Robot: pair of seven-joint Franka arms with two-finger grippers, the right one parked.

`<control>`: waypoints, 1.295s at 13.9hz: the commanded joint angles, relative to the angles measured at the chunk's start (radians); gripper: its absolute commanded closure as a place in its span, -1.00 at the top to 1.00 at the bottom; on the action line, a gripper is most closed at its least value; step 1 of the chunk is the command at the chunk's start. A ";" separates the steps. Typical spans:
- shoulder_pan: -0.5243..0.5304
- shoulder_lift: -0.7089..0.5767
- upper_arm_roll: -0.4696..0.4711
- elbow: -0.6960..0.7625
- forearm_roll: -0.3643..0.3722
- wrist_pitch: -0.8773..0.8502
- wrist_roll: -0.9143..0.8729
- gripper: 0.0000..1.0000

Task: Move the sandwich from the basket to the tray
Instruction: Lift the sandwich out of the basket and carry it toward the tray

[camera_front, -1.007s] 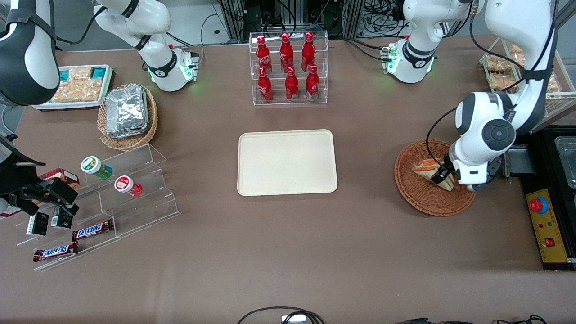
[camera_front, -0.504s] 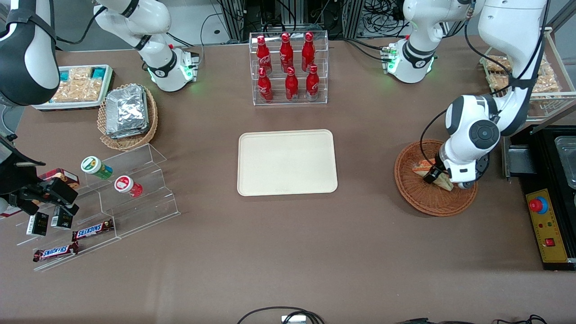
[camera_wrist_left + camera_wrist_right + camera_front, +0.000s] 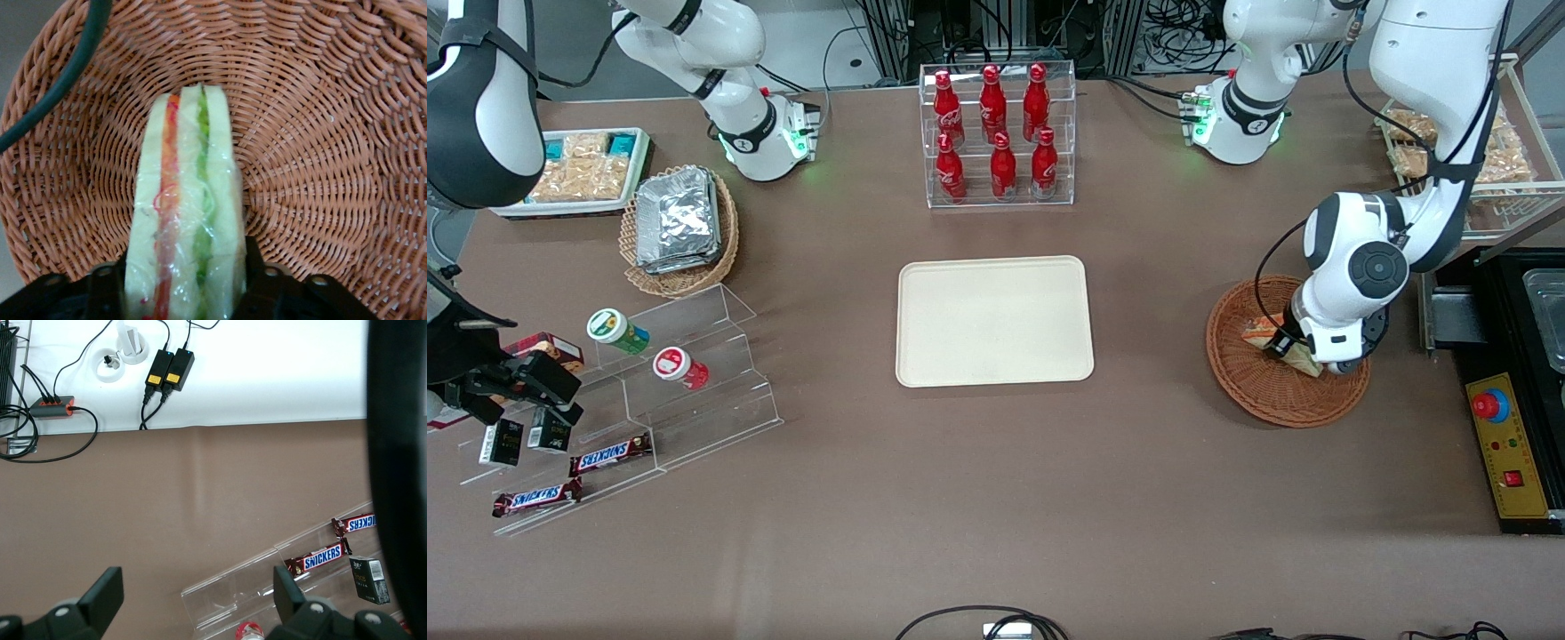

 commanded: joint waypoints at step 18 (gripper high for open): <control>-0.008 -0.077 -0.334 0.311 0.020 -0.370 0.089 -1.00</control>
